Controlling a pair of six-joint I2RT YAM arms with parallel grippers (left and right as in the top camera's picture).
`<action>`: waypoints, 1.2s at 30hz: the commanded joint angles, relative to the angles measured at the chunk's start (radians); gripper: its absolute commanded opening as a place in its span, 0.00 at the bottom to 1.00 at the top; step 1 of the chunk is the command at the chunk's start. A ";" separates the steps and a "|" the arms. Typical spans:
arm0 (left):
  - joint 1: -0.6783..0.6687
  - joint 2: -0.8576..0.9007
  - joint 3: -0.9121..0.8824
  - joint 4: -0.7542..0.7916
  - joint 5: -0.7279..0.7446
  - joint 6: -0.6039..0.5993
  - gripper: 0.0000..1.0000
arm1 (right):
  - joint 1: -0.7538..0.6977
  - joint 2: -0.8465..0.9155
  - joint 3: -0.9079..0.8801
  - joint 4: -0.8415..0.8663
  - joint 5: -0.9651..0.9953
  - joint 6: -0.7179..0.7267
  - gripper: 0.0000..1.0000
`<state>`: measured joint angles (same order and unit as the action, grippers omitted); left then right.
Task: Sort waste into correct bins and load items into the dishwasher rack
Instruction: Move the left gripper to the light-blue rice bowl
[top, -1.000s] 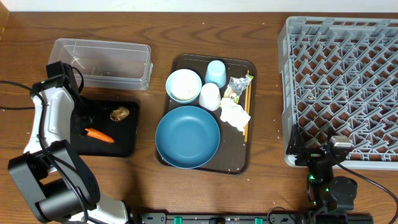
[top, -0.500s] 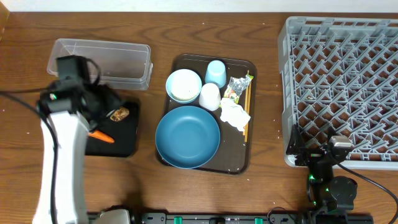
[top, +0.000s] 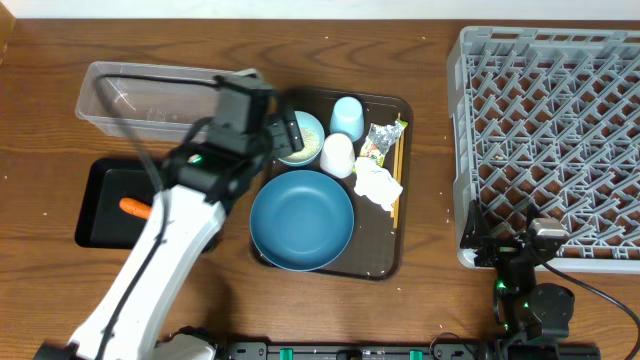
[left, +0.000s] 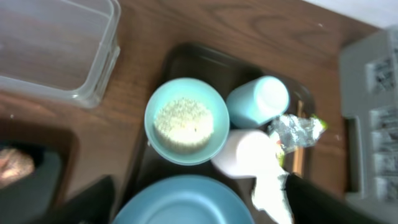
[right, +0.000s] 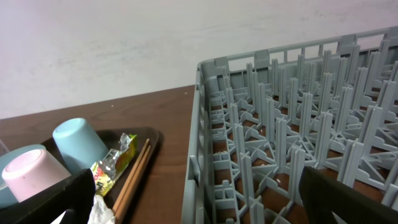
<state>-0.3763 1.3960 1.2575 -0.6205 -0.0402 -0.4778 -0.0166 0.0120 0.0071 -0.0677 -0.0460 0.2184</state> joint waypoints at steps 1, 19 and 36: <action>-0.027 0.086 0.012 0.044 -0.130 0.014 0.60 | -0.016 -0.006 -0.002 -0.004 -0.003 -0.010 0.99; -0.108 0.396 0.012 0.246 -0.126 0.005 0.07 | -0.016 -0.006 -0.002 -0.004 -0.003 -0.010 0.99; -0.151 0.443 0.011 0.260 -0.053 -0.032 0.06 | -0.016 -0.006 -0.002 -0.004 -0.003 -0.010 0.99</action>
<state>-0.5152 1.8332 1.2575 -0.3595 -0.1028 -0.4980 -0.0166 0.0120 0.0071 -0.0681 -0.0460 0.2184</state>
